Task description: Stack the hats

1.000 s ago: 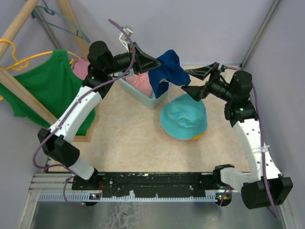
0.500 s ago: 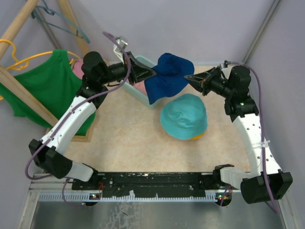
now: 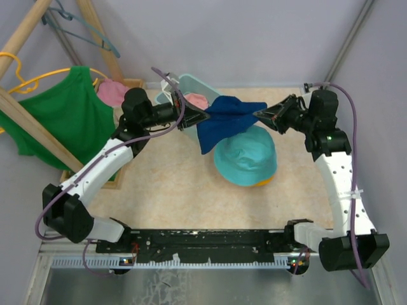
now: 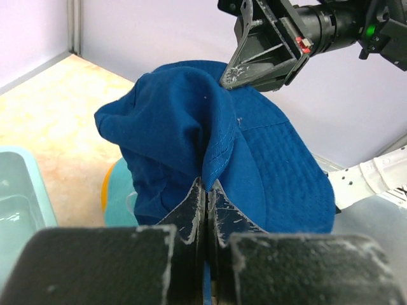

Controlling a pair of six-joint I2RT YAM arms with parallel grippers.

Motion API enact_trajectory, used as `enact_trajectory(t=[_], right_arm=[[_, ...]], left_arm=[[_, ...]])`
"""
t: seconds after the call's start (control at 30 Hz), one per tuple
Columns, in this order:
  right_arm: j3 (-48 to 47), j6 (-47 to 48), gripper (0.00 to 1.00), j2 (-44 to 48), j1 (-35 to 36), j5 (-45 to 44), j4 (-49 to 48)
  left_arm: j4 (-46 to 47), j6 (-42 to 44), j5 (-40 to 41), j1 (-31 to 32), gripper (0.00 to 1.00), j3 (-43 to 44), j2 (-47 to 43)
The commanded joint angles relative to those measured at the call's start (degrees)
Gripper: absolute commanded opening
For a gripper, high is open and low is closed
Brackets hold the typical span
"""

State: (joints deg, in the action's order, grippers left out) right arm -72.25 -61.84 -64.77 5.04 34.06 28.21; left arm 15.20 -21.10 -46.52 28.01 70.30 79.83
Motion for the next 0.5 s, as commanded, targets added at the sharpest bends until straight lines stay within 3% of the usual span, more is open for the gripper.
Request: enact_trajectory(t=[0.0, 0.17, 0.47], right_arm=[[2.69, 6.38, 0.0, 4.82, -5.25, 1.12, 2.18], [5.29, 8.8, 0.0, 6.32, -7.66, 1.38, 3.4], [9.81, 15.31, 0.0, 9.63, -11.71, 0.77, 9.37]], left_arm=[[6.92, -1.07, -1.08, 0.93, 0.0, -1.9, 0.64], [9.61, -0.18, -0.49, 3.17, 0.0, -3.27, 2.82], [5.85, 2.89, 2.39, 5.66, 0.0, -4.48, 4.86]])
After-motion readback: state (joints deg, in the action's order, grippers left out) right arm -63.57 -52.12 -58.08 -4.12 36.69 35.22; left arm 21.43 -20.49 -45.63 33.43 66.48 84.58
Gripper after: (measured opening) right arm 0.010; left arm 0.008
